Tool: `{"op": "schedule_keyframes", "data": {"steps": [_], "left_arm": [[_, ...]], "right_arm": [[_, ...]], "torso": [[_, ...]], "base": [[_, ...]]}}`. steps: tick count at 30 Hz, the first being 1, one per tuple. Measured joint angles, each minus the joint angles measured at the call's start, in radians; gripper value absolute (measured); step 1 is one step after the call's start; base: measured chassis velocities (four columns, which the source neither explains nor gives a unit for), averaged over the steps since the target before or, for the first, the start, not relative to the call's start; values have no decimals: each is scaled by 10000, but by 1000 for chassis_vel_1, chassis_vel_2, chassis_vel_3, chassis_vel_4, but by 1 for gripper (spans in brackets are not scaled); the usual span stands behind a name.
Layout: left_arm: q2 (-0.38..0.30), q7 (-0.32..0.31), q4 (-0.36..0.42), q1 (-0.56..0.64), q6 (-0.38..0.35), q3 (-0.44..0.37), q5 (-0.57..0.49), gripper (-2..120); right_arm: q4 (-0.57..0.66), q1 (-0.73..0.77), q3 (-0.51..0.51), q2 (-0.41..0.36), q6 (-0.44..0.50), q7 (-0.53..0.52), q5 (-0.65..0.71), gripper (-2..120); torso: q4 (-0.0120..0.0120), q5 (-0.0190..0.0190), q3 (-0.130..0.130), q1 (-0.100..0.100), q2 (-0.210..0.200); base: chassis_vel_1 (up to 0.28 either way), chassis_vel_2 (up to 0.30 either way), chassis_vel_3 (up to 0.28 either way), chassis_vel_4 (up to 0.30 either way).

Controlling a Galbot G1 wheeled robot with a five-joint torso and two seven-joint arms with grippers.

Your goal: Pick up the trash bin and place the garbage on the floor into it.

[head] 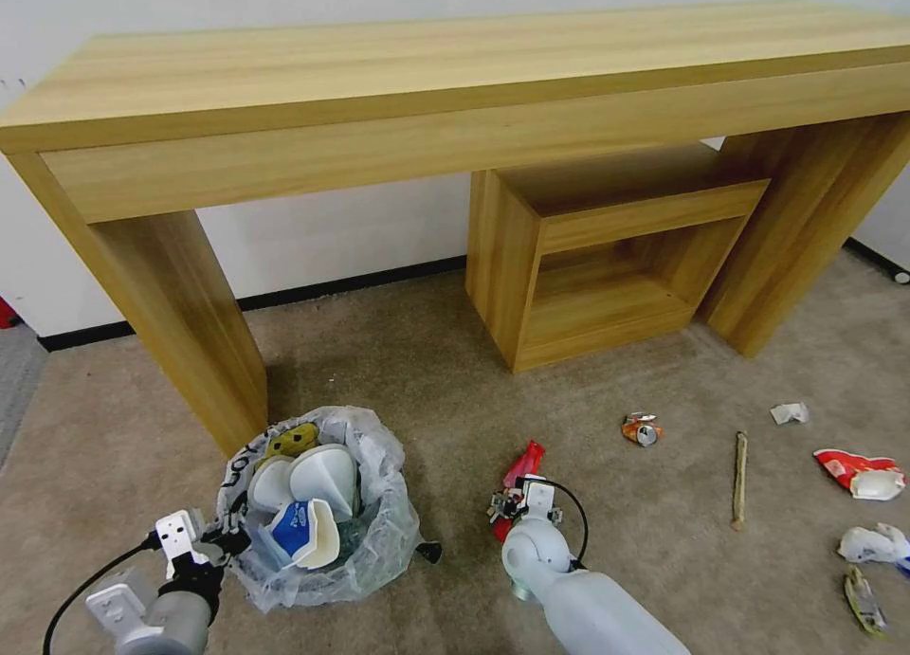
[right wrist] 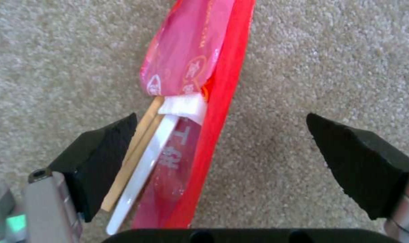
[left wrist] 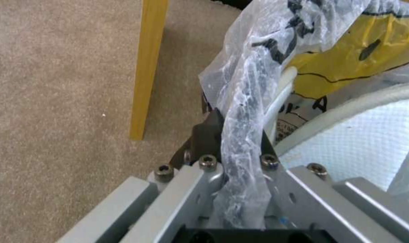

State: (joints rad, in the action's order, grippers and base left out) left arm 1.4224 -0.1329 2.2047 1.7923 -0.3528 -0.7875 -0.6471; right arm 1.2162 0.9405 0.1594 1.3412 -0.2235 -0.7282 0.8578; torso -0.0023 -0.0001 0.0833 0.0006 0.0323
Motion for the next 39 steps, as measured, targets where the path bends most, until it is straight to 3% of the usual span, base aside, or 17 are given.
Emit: {"op": "schedule_keyframes", "data": {"steps": [5, 15, 21, 25, 29, 34, 37, 39], "left_arm": [[-4, 0, 38, 6, 6, 17, -7, 1], [-20, 10, 175, 119, 37, 62, -11, 1], [-21, 15, 176, 113, 92, 77, -11, 1], [-20, 18, 164, 74, 106, 106, -9, 1], [2, 20, 121, 20, 119, 161, -3, 1], [21, 24, 124, 35, 149, 184, -1, 1], [39, 33, 126, 48, 195, 194, 10, 1], [46, 37, 126, 45, 206, 195, 16, 1]], "right_arm": [[-245, -33, 6, 55, 84, 91, -130, 92], [-1026, -414, 276, 358, 355, 276, -482, 65], [-1125, -499, 374, 434, 378, 279, -568, 61], [-1131, -485, 401, 433, 417, 278, -670, 51], [-1100, -361, 416, 367, 484, 330, -852, 30], [-1233, -333, 453, 335, 584, 497, -1057, 17], [-1376, -301, 492, 308, 829, 758, -1286, 1], [-1325, -259, 495, 274, 867, 815, -1296, 0]], "torso": [[-1, 0, 0, 0, 0], [0, 0, 0, 0, 0], [0, 1, 0, 0, 0], [0, 1, -1, 0, 0], [0, 1, -1, 0, 0], [1, 3, -1, 0, 1], [2, 2, -1, -1, 0], [-1, -1, -1, 0, 0]], "base": [[0, 0, 0, 0], [0, 0, 0, 0], [0, 0, 0, 0], [0, 0, 0, 0], [0, 0, 0, 0], [0, 0, 0, 0], [0, 0, 0, 0], [0, 0, 0, 0]]}}
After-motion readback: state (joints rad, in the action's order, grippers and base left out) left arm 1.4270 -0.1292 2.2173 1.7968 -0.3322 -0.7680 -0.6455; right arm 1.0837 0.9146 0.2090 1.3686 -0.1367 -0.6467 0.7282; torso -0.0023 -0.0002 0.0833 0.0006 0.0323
